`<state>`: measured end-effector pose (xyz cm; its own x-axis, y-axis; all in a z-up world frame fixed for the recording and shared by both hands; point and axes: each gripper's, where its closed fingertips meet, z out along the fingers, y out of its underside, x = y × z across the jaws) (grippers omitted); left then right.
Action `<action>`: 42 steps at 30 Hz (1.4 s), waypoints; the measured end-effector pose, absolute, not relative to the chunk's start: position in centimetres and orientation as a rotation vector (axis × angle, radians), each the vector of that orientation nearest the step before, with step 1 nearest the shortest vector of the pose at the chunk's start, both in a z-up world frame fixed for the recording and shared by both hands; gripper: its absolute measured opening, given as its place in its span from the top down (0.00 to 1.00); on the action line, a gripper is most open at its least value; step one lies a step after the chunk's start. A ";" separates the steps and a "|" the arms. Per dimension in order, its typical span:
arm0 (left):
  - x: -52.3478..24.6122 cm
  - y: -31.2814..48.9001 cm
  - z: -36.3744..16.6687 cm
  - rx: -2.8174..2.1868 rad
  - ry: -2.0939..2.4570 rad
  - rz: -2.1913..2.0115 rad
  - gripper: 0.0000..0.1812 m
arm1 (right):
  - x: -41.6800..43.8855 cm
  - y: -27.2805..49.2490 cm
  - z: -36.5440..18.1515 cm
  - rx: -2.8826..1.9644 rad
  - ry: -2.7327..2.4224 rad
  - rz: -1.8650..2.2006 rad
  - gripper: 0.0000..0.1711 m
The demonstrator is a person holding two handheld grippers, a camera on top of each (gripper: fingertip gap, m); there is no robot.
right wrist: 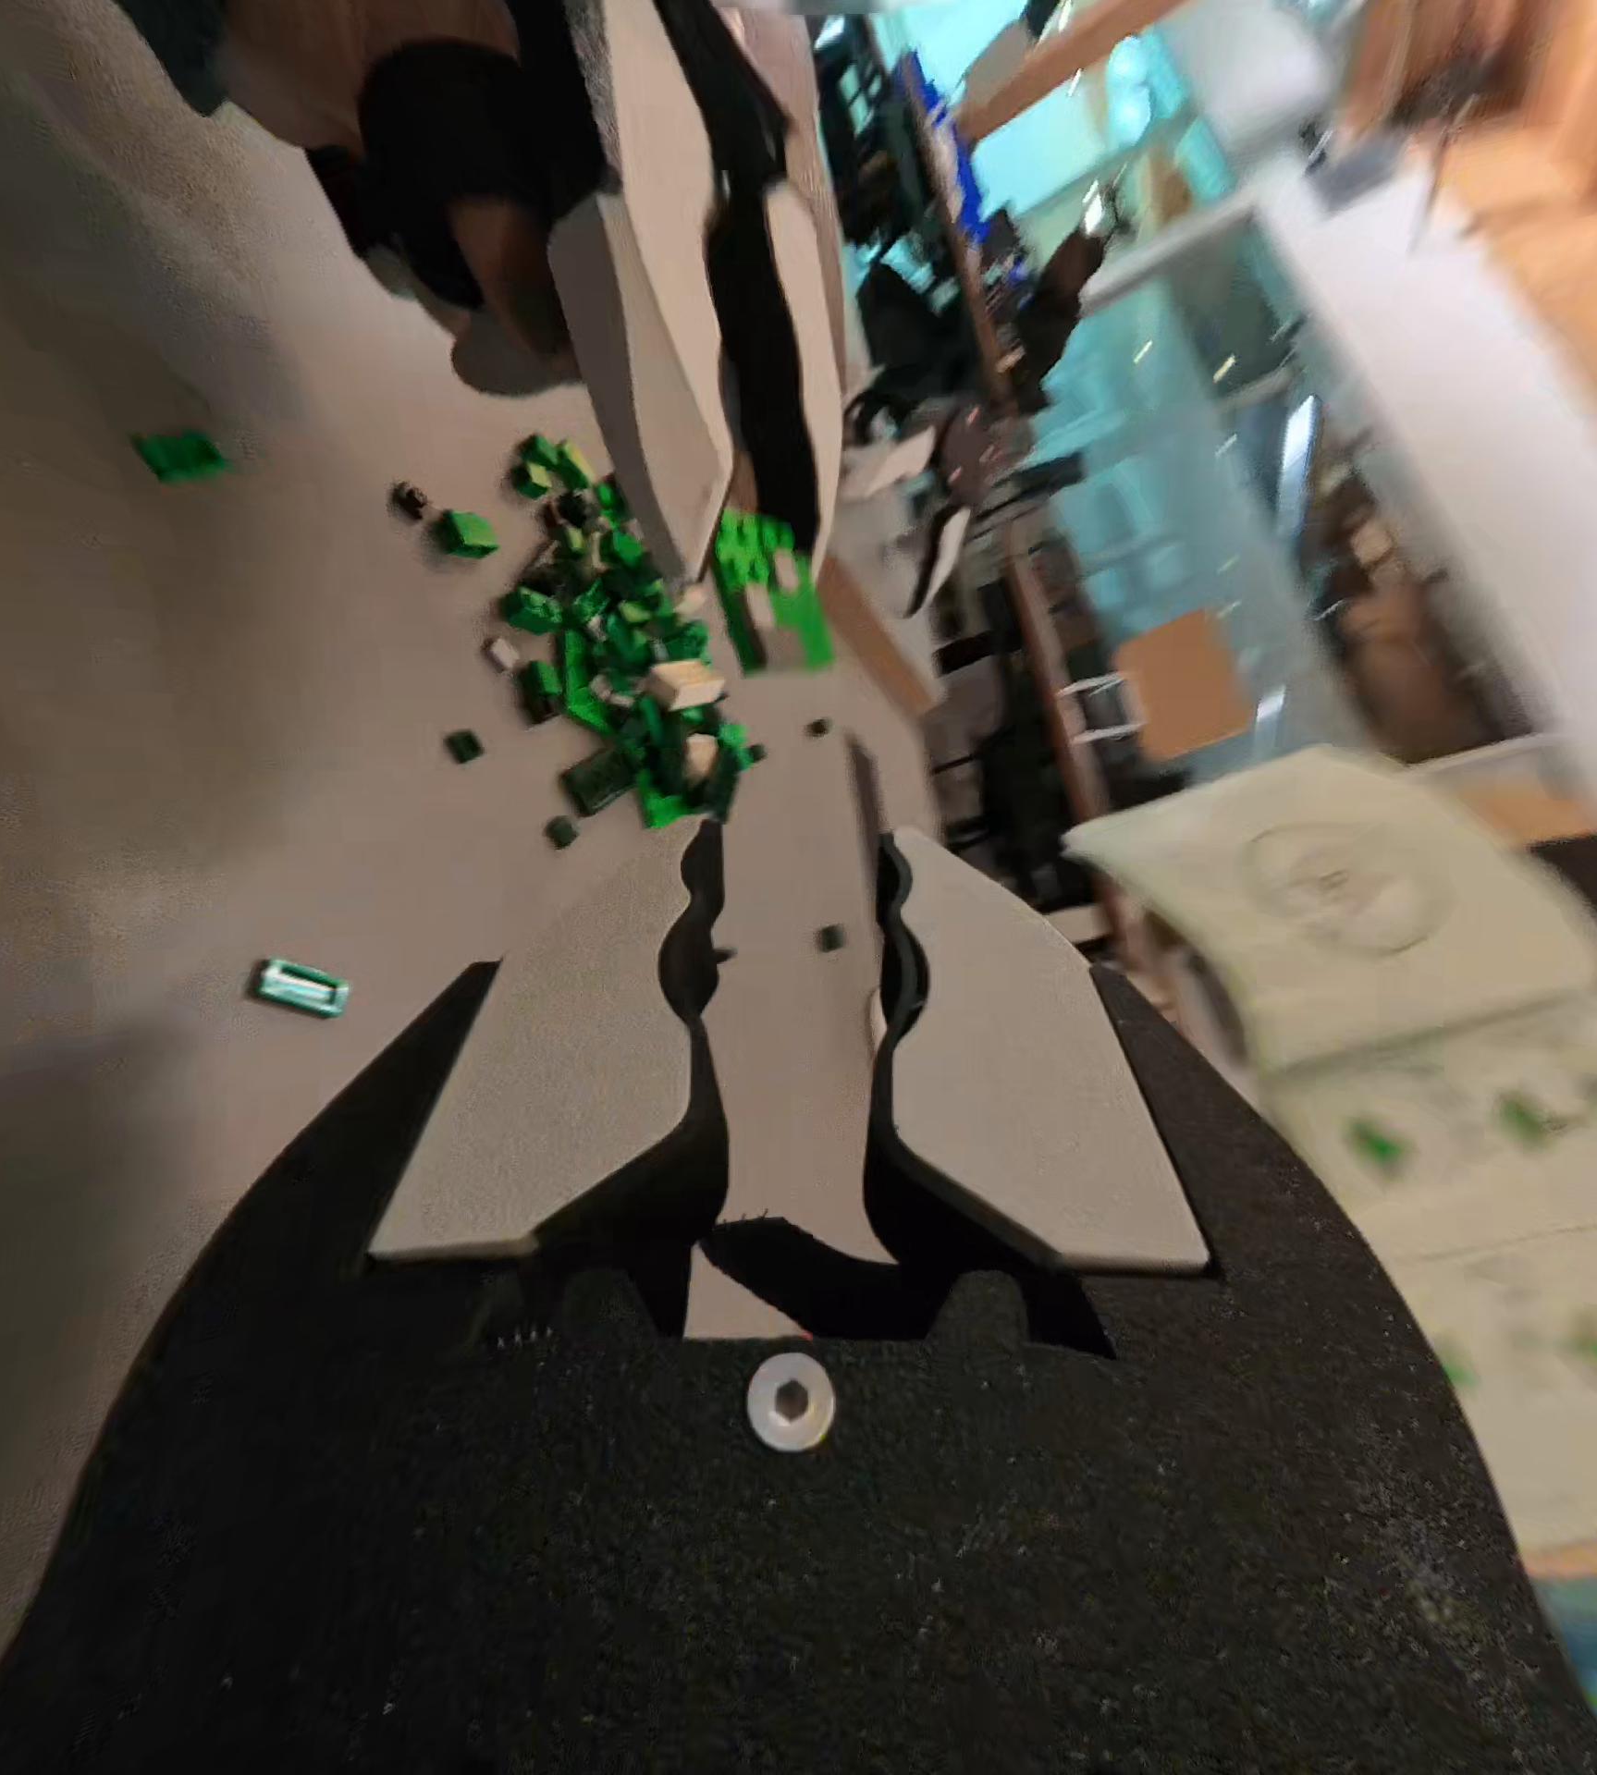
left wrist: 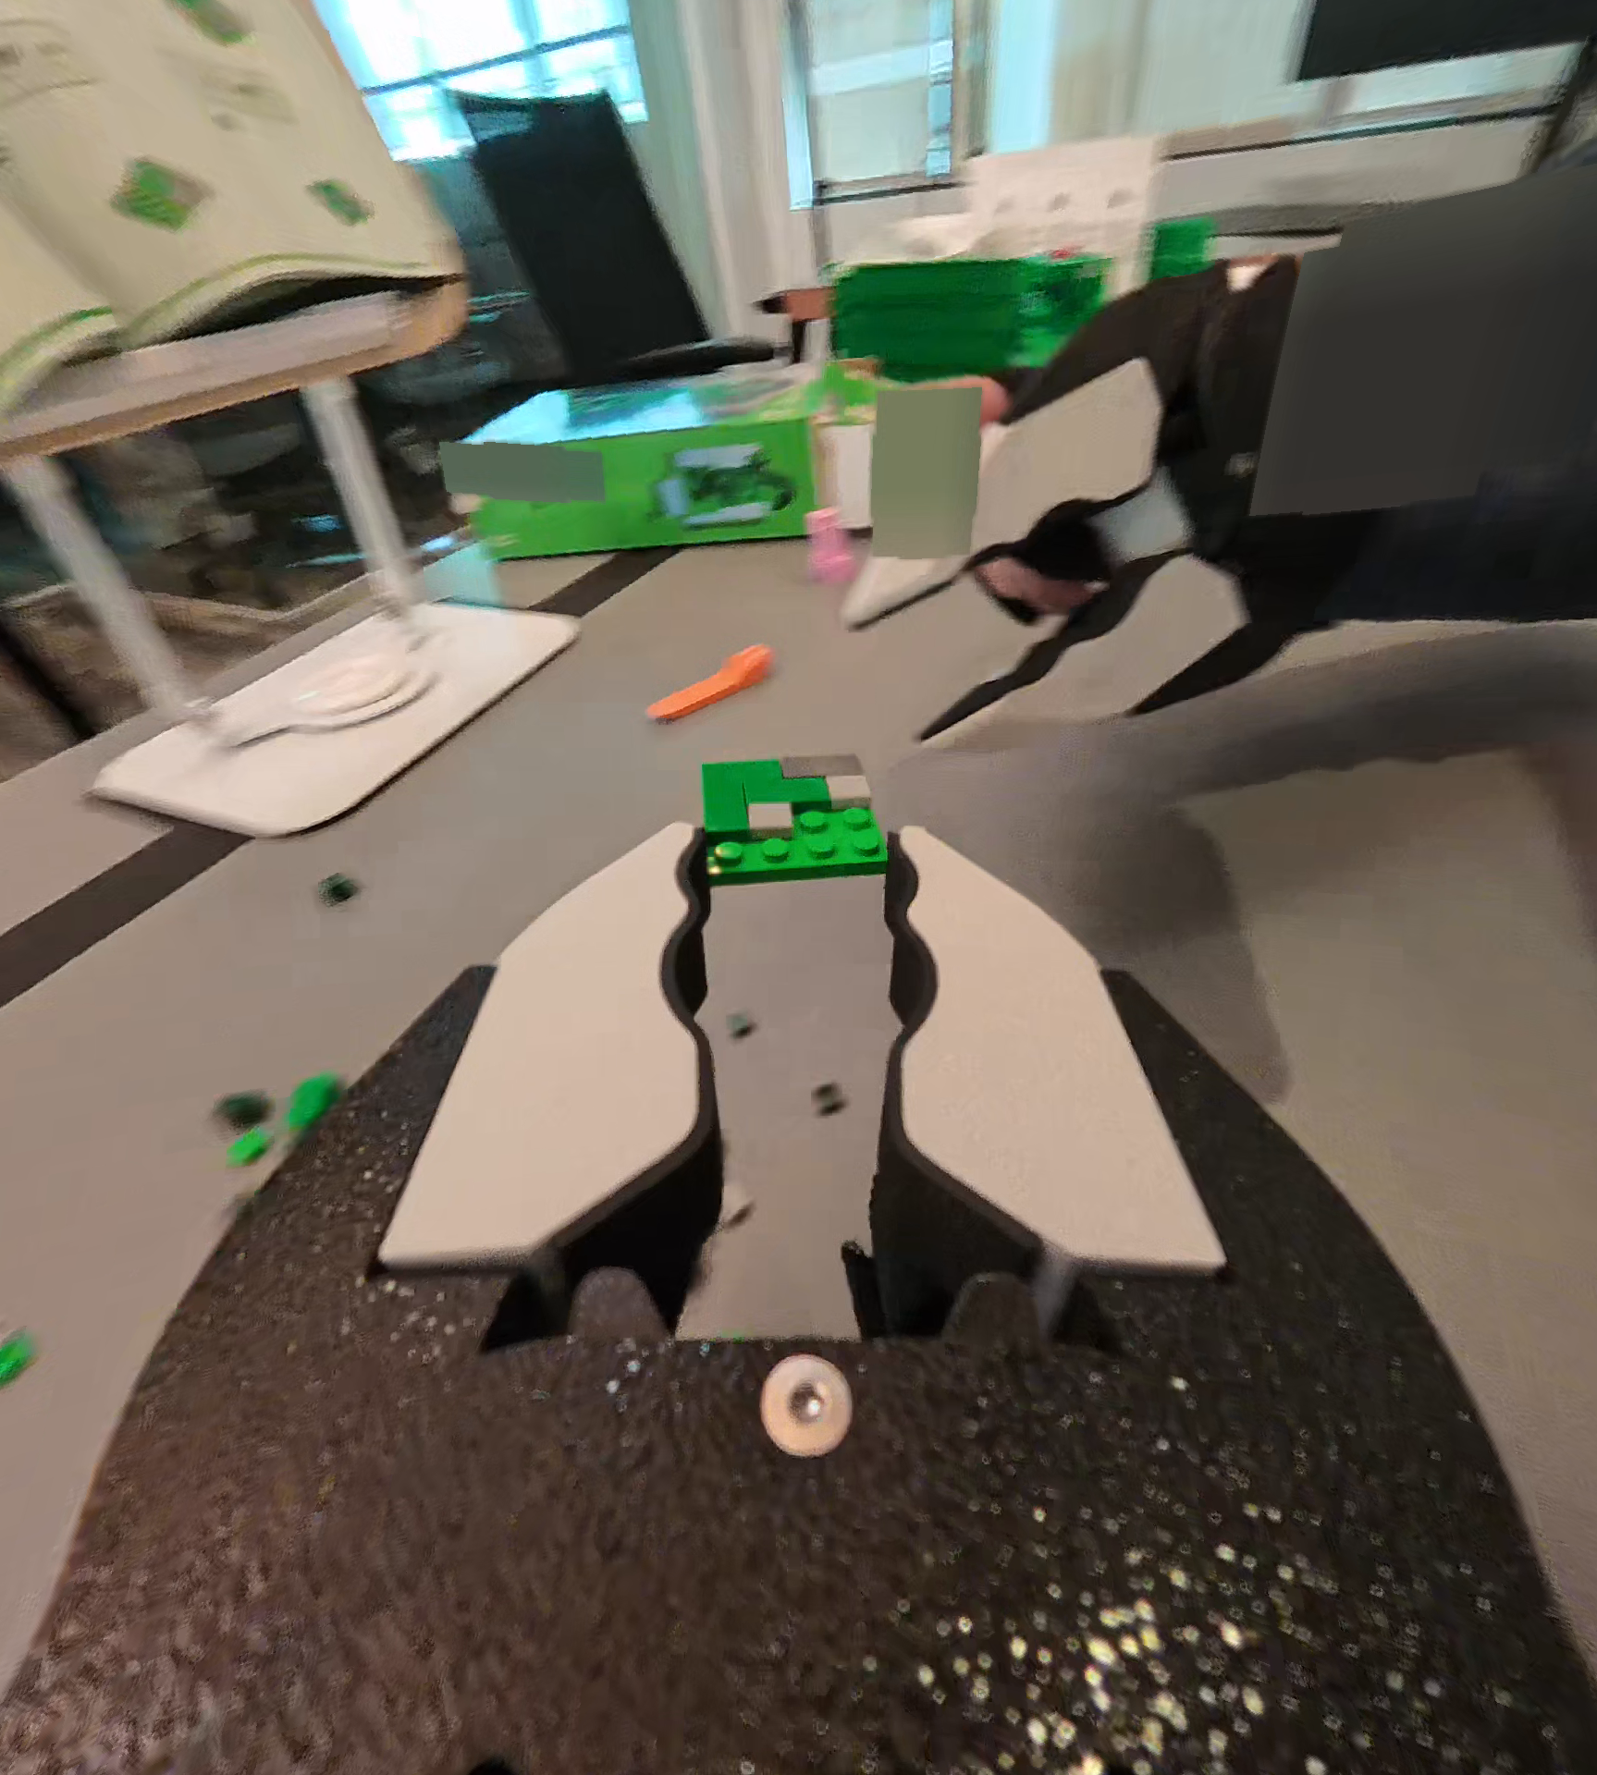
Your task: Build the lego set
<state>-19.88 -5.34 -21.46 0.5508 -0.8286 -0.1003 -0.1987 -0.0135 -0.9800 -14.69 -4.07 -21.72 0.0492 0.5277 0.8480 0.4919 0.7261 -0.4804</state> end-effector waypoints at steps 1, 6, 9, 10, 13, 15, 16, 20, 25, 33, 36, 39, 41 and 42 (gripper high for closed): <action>-21.6 -4.5 -21.4 -1.556 0.847 -0.581 0.81 | -14.5 -3.6 -22.6 -0.957 -1.594 0.116 0.84; -28.1 -2.4 -20.9 -1.571 0.562 -0.513 0.81 | -15.9 -3.7 -27.4 -1.409 -1.770 0.593 0.90; -29.2 -2.2 -21.1 -1.580 0.537 -0.482 0.81 | -17.4 -3.6 -29.0 -1.499 -1.847 0.706 0.90; -29.3 -2.2 -21.1 -1.583 0.540 -0.474 0.81 | -18.1 -4.0 -29.2 -1.507 -1.874 0.741 0.91; -29.0 -2.2 -21.0 -1.577 0.548 -0.485 0.81 | -20.5 -4.6 -29.7 -1.563 -1.893 0.765 0.93; -28.8 -2.2 -21.1 -1.583 0.565 -0.478 0.81 | -21.6 -4.9 -30.5 -1.612 -1.917 0.727 0.93; -28.7 -2.2 -21.2 -1.585 0.571 -0.479 0.81 | -22.2 -5.0 -30.7 -1.629 -1.913 0.719 0.94; -28.6 -2.3 -21.2 -1.585 0.580 -0.486 0.81 | -23.4 -4.6 -31.5 -1.676 -1.901 0.595 0.93; -28.6 -2.4 -21.1 -1.587 0.590 -0.493 0.81 | -24.0 -4.6 -31.6 -1.684 -1.914 0.545 0.93; -28.2 -2.7 -21.9 -1.621 0.654 -0.485 0.81 | -24.5 -4.7 -31.6 -1.690 -1.931 0.541 0.94; -28.0 -2.8 -22.3 -1.637 0.687 -0.483 0.81 | -24.5 -4.7 -31.6 -1.651 -1.945 0.520 0.95; -27.7 -2.9 -22.6 -1.651 0.716 -0.483 0.81 | -24.1 -4.9 -31.6 -1.621 -1.952 0.519 0.95; -27.4 -3.1 -22.7 -1.653 0.734 -0.504 0.81 | -23.6 -5.1 -31.4 -1.593 -1.961 0.531 0.95; -27.3 -3.2 -22.8 -1.655 0.746 -0.519 0.81 | -23.3 -5.3 -31.2 -1.570 -1.968 0.542 0.95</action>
<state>-27.25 -3.22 -22.77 0.6959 -0.7156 -0.0596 -0.1934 -0.1068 -0.9753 -23.32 -5.28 -31.22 -0.1586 0.9720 0.1731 0.7462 0.2328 -0.6236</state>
